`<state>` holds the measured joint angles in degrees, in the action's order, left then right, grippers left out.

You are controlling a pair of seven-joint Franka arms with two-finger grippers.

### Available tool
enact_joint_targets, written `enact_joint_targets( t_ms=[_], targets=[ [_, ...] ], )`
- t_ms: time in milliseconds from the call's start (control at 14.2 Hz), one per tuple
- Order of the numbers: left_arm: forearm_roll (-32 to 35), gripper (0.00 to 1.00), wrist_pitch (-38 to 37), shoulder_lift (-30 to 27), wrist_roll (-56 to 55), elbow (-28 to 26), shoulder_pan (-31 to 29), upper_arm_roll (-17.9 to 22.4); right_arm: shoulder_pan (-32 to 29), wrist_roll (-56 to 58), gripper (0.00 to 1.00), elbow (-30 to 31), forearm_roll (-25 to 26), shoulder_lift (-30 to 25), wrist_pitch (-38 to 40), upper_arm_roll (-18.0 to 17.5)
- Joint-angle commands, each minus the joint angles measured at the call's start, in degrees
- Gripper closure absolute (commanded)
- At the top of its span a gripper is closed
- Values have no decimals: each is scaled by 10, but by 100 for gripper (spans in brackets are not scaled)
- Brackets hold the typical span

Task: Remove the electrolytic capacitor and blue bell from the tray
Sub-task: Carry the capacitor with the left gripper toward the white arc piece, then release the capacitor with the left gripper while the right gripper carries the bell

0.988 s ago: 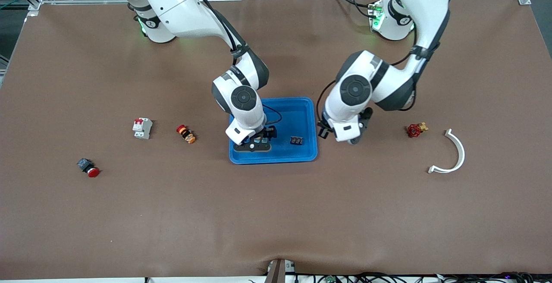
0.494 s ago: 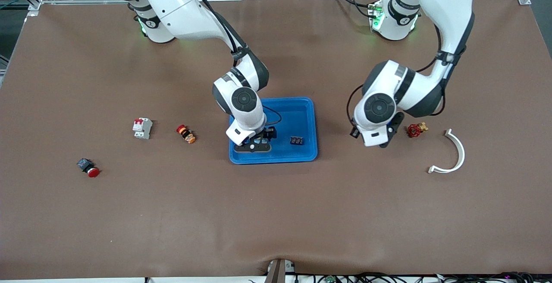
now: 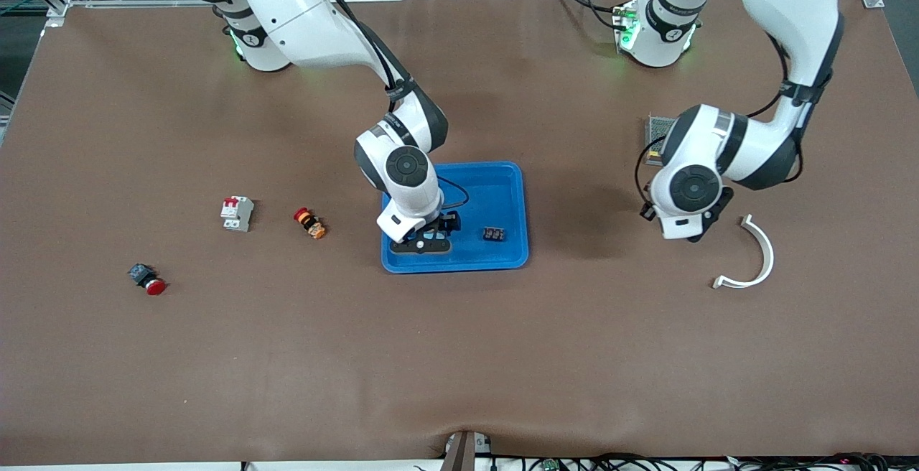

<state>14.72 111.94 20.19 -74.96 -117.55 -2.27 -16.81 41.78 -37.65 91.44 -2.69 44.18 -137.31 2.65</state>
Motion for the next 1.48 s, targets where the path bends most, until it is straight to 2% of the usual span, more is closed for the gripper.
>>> enact_joint_targets(
  t_ms=[0, 141, 212, 423, 706, 847, 988, 1058, 1129, 1199, 1411],
  targets=[
    [12, 100, 17, -23, 55, -39, -47, -8, 7, -1, 22, 2, 3, 0, -6, 5],
    [12, 100, 20, -18, 83, -44, -72, -8, 7, 0, 33, 1, 3, 0, -6, 5],
    [11, 100, 35, -13, 85, -49, -75, -8, 5, 1, 42, 0, 2, 0, -2, 5],
    [10, 100, 80, 1, 84, -73, -76, -8, 1, 2, 54, -3, 1, -1, 2, 4],
    [2, 100, 112, 17, 77, -83, -80, -8, -5, 6, 54, -6, 1, -8, 12, 4],
    [1, 100, 120, 28, 76, -81, -85, -8, -7, 25, 54, -24, -4, -17, 59, 4],
    [1, 69, 121, 33, 76, -78, -86, -8, -24, 61, 54, -30, -6, -30, 92, 4],
    [1, 40, 121, 33, 75, -76, -86, -8, -32, 80, 54, -29, -6, -43, 105, 4],
    [0, 5, 121, 32, 75, -73, -85, -9, -42, 105, 54, -29, -6, -52, 122, 4],
    [0, 0, 120, 28, 74, -72, -82, -9, -55, 134, 54, -29, -6, -64, 142, 4],
    [-21, 0, 109, 24, 73, -47, -81, -21, -103, 238, 54, -26, -6, -97, 189, 4]
  ],
)
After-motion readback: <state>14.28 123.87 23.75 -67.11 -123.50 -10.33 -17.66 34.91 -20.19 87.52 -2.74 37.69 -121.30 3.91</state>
